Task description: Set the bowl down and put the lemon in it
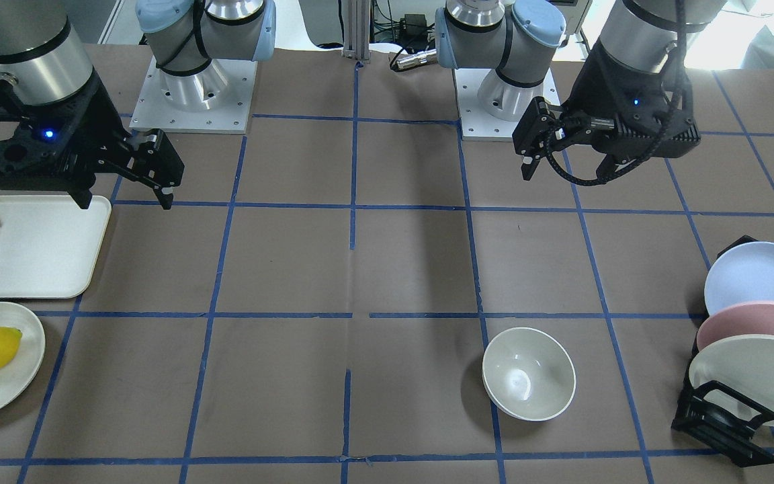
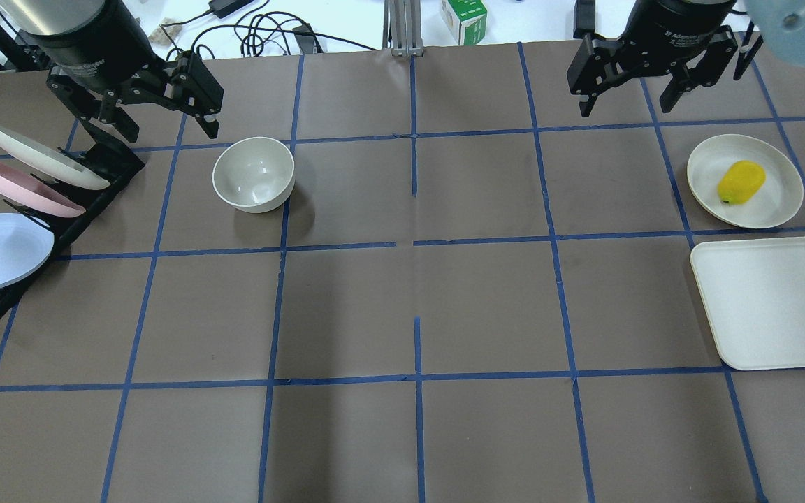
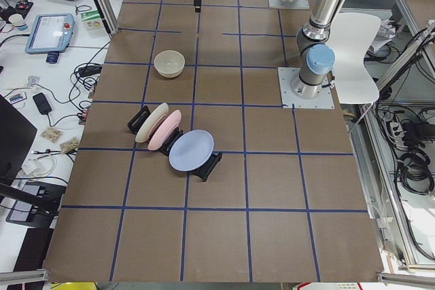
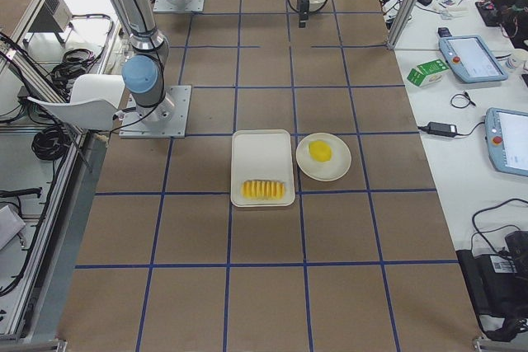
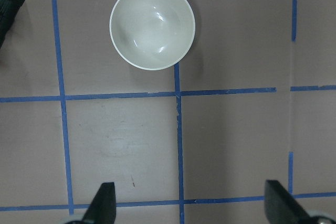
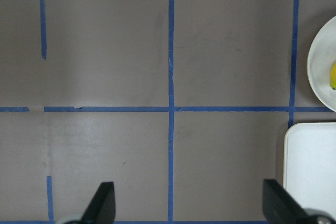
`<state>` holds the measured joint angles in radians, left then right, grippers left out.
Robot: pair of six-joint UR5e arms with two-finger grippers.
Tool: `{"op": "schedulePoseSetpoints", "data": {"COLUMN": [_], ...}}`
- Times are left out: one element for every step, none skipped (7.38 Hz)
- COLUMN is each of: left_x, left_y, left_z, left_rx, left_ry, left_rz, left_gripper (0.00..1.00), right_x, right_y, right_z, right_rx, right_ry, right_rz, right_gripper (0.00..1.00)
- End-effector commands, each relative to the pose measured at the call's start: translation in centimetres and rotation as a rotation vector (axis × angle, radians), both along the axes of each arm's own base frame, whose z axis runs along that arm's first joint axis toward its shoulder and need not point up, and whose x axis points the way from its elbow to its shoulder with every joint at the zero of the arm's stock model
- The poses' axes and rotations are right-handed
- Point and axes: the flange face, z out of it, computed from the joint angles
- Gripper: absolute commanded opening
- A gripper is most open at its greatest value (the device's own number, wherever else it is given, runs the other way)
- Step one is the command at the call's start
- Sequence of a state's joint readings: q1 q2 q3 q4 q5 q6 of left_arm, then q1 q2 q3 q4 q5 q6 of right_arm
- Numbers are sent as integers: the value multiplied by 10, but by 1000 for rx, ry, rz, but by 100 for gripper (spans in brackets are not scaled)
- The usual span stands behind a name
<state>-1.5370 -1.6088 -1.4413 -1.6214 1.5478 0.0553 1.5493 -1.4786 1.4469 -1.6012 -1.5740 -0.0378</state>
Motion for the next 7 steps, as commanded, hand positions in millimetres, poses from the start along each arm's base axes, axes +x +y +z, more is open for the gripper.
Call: {"op": "schedulePoseSetpoints", "data": {"left_x": [0, 0, -2, -2, -2, -3, -3], "left_y": [0, 0, 0, 0, -1, -7, -7], "left_z": [0, 0, 0, 0, -4, -10, -11], "left_rx": [1, -1, 1, 1, 9, 19, 21], "left_ry": [2, 2, 0, 2, 2, -2, -3], "left_rz": [1, 1, -1, -2, -3, -4, -14], "left_gripper": [100, 100, 100, 100, 100, 100, 100], "right_x": [0, -1, -1, -1, -10, -40, -86], "right_y": [-2, -3, -2, -4, -11, -26, -39], "right_z": [0, 0, -2, -2, -2, 3, 1], "right_rx": [-11, -20, -14, -17, -23, -24, 12], "right_ry": [5, 7, 7, 7, 12, 47, 69], "right_rz": [8, 8, 8, 8, -8, -45, -68], "right_gripper": [100, 100, 100, 100, 100, 100, 100]}}
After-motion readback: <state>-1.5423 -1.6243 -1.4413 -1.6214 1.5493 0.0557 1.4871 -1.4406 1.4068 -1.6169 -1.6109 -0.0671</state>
